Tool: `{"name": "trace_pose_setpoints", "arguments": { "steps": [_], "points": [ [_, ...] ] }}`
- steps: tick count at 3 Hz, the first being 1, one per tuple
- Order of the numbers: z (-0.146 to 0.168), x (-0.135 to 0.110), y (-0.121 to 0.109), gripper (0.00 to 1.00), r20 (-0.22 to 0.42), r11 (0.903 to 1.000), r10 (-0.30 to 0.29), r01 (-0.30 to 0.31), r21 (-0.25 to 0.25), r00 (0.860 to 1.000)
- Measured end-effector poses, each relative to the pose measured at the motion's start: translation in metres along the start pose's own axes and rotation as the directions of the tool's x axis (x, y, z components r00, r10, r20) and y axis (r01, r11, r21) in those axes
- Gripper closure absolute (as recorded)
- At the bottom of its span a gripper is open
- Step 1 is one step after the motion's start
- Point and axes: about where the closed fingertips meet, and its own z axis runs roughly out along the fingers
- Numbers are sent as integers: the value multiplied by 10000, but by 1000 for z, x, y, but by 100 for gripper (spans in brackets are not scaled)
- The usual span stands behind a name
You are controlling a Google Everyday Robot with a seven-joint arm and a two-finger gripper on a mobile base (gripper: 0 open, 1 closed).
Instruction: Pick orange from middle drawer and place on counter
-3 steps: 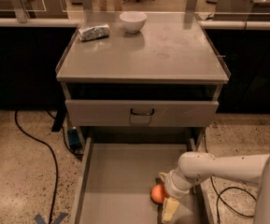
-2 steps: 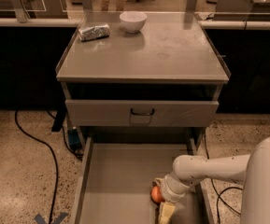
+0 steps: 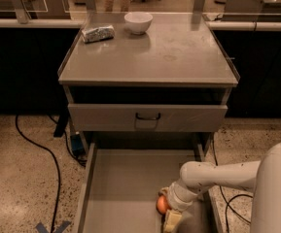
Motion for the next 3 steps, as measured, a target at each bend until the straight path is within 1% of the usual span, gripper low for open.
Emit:
{"name": "trace_pose_setpoints", "arguments": {
  "steps": [2,3],
  "points": [
    [0,0,0,65,2,10000,0,0,-1,10000],
    [-2,-1,2,89,233,10000,66,-64,-75,9997]
  ]
}}
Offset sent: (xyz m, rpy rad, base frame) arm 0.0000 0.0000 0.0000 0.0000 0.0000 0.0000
